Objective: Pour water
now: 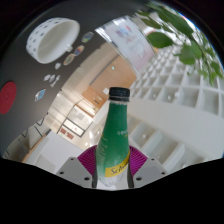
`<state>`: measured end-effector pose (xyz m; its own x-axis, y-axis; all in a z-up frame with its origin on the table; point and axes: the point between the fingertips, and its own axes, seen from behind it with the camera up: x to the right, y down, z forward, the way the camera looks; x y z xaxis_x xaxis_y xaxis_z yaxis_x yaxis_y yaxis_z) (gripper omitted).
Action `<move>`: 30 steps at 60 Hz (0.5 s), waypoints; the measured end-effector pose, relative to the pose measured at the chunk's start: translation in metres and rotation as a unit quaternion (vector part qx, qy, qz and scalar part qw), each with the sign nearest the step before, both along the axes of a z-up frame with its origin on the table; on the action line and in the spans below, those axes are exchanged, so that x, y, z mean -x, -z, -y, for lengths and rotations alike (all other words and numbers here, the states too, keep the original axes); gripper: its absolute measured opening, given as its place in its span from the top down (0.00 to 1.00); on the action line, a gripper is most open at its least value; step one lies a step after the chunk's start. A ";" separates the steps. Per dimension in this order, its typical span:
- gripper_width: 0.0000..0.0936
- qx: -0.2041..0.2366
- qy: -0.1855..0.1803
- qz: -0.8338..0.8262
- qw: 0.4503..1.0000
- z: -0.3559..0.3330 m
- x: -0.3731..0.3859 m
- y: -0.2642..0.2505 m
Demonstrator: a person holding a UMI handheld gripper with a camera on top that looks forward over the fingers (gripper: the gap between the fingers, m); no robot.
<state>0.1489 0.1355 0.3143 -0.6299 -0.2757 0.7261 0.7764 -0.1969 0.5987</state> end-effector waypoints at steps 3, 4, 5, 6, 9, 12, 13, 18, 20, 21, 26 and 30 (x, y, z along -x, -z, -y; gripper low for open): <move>0.56 0.019 -0.013 0.043 0.999 -0.007 0.017 0.018; 0.56 0.025 -0.018 0.056 0.998 -0.007 0.023 0.024; 0.56 0.030 -0.022 0.070 0.997 -0.009 0.028 0.030; 0.56 0.035 -0.026 0.081 0.996 -0.011 0.028 0.039; 0.56 0.049 -0.030 0.104 0.993 -0.017 0.042 0.059; 0.56 0.067 -0.031 0.120 0.990 -0.020 0.046 0.077; 0.56 0.071 -0.029 0.126 0.989 -0.021 0.047 0.081; 0.56 0.077 -0.039 0.141 0.986 -0.019 0.050 0.088; 0.56 0.075 -0.045 0.141 0.986 -0.018 0.053 0.085; 0.56 0.073 -0.047 0.139 0.987 -0.018 0.054 0.083; 0.56 0.057 -0.064 0.097 0.992 -0.022 0.062 0.060; 0.56 0.040 -0.083 0.003 0.996 -0.010 0.053 0.025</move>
<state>0.0958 0.1459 0.2894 -0.5840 -0.3178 0.7470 0.7911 -0.0164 0.6115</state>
